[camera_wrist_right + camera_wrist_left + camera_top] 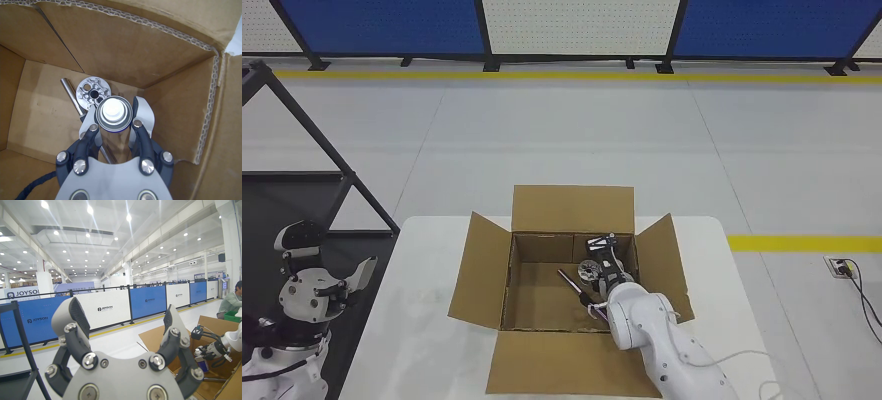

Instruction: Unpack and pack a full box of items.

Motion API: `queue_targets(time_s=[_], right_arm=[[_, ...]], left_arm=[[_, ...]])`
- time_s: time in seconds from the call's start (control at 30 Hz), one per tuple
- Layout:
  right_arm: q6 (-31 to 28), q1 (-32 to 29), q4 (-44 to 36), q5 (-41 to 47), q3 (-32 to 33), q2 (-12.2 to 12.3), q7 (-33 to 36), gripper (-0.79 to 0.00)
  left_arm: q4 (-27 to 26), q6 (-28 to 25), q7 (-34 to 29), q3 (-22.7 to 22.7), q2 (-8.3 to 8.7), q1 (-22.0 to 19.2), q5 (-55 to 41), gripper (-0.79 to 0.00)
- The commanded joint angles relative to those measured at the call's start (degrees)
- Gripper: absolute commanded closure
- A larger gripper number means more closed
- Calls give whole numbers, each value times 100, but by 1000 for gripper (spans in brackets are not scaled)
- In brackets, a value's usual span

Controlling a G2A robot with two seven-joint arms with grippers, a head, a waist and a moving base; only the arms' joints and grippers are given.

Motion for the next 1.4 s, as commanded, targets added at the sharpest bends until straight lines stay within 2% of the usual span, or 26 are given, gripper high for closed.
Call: queue_targets(time_s=[0.0, 0.43, 0.63, 0.8, 0.9, 1.2, 1.37], right_arm=[[-21, -17, -8, -21, 27, -10, 4, -262], [-269, -237, -277, -195, 273, -21, 72, -413], [-322, -272, -315, -246, 352, -43, 88, -449], [-310, -550, -747, -412, 464, -25, -5, -693], [-491, -940, -1342, -532, 625, 32, -80, -785], [-1319, -2034, -3056, -847, 919, 182, -538, -785], [-1291, -2475, -3532, -652, 995, 190, -1189, -785]], left_arm=[[0, 0, 0, 0, 0, 0, 0, -785], [0, 0, 0, 0, 0, 0, 0, -785], [0, 0, 0, 0, 0, 0, 0, -785], [0, 0, 0, 0, 0, 0, 0, -785], [0, 0, 0, 0, 0, 0, 0, -785], [0, 0, 0, 0, 0, 0, 0, -785], [0, 0, 0, 0, 0, 0, 0, -785]])
